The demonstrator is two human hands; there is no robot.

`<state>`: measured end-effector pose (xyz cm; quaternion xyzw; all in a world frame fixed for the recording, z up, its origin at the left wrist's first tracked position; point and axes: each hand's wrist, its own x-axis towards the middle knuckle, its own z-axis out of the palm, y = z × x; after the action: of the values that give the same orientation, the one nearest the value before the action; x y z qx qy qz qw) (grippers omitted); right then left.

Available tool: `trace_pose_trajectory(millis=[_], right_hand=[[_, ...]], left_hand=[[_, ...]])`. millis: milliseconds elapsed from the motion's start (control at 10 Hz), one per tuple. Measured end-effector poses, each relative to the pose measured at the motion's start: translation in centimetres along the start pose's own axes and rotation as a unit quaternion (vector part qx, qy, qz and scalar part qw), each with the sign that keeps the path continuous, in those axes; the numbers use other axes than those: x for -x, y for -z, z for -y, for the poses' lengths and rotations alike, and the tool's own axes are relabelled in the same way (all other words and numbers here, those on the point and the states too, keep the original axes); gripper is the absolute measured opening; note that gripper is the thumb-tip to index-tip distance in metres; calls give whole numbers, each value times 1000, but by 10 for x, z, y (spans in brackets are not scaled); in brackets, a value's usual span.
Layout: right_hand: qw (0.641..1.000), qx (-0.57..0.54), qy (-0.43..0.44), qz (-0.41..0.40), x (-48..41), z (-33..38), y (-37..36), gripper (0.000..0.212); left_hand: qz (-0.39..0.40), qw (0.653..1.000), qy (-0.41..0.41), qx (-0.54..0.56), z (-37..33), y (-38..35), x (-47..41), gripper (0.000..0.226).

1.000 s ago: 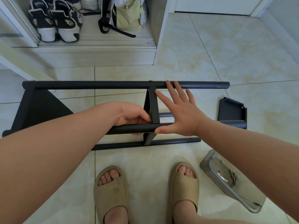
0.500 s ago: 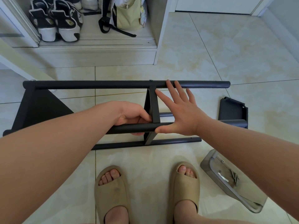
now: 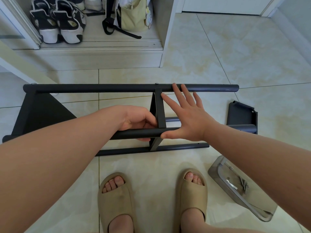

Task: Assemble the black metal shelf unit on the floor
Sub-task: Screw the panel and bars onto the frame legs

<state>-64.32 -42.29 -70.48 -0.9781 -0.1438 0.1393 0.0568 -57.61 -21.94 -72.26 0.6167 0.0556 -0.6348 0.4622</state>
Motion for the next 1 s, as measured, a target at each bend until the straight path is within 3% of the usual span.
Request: trace_pose_trajectory(millis=[200,400,600,800,1000], right_hand=[[1000,0,2,0,0,0,0,121],[1000,-1,1,0,0,0,0,121],[1000,-4,3,-2,0,-1,0,121],[1000,-1,2,-4,0,-1,-1,120],[1000,-3,3,-1,0,0,0,121]], left_hand=[[-27,999,16,-40,-2,-4,-1,14],[-1,1000,6,-3,-1,-1,1,18],[-41,998,15,-46,-1,-5,0,16],[-2,1000,-5,-9,-1,-3,3,18],[-43,998,3,-45,-2,-6,3,14]])
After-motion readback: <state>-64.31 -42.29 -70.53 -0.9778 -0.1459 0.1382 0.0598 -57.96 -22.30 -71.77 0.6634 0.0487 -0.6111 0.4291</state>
